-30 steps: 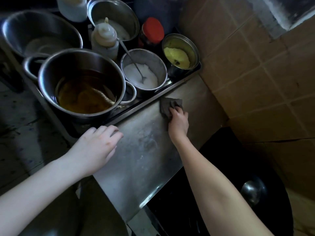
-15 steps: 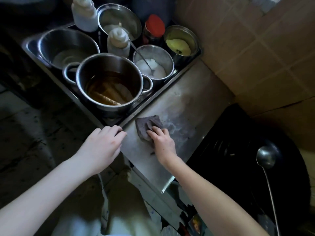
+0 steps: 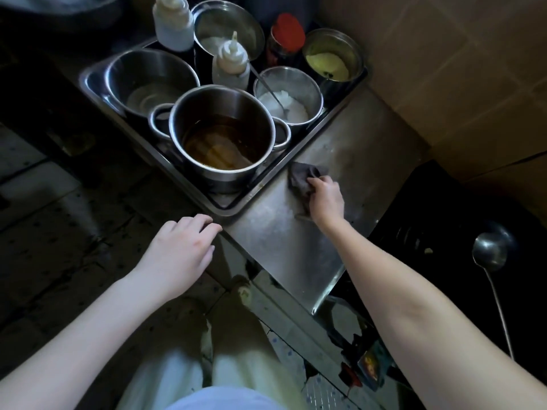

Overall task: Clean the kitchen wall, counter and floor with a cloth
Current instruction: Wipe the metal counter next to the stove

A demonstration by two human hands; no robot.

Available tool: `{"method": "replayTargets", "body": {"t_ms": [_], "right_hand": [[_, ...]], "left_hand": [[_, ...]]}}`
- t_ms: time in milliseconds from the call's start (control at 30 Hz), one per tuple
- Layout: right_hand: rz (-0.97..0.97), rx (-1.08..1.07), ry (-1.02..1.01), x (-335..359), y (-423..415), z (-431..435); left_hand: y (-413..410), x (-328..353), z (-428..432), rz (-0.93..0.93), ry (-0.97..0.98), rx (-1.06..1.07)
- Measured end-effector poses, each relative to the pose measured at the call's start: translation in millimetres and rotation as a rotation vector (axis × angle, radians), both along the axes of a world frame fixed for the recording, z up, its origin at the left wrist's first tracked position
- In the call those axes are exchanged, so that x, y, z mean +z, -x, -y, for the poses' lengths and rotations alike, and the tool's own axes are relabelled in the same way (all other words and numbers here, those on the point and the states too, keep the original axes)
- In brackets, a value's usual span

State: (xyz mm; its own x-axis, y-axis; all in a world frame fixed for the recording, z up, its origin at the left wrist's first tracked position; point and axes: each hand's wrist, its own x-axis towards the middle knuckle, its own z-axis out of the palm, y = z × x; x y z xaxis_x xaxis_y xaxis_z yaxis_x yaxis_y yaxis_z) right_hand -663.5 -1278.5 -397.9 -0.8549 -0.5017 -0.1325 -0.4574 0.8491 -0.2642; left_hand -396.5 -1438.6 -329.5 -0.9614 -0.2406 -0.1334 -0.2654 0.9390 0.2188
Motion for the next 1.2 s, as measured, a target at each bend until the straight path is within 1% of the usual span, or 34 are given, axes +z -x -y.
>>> {"method": "replayTargets", "body": {"t_ms": [67, 167, 267, 400, 500, 733, 867, 1033, 1200], "right_hand": [[0.013, -0.019, -0.015, -1, -15, 9], [0.043, 0.01, 0.03, -1, -52, 15], [0.033, 0.131, 0.018, 0, -93, 13], [0.045, 0.286, -0.065, 2, -124, -1], [0.023, 0.307, -0.108, 4, -128, -15], [0.034, 0.157, -0.092, 3, -141, -55], [0.037, 0.09, -0.044, 3, -152, -65], [-0.04, -0.015, 0.035, 10, -173, -67], [-0.112, -0.136, 0.033, 24, -199, -84]], "left_hand": [[-3, 0, 1, 0.01, -0.001, 0.003], [-5, 1, 2, 0.027, -0.003, -0.001], [-4, 2, 2, 0.03, -0.009, -0.008], [-4, 4, 3, 0.034, -0.016, -0.027], [-1, 4, 4, 0.021, -0.02, -0.071], [3, 2, 3, 0.023, -0.029, -0.183], [7, 3, 2, 0.029, -0.022, -0.269], [17, 2, -6, 0.031, -0.025, -0.397], [36, 2, -23, 0.035, 0.013, -0.517]]}}
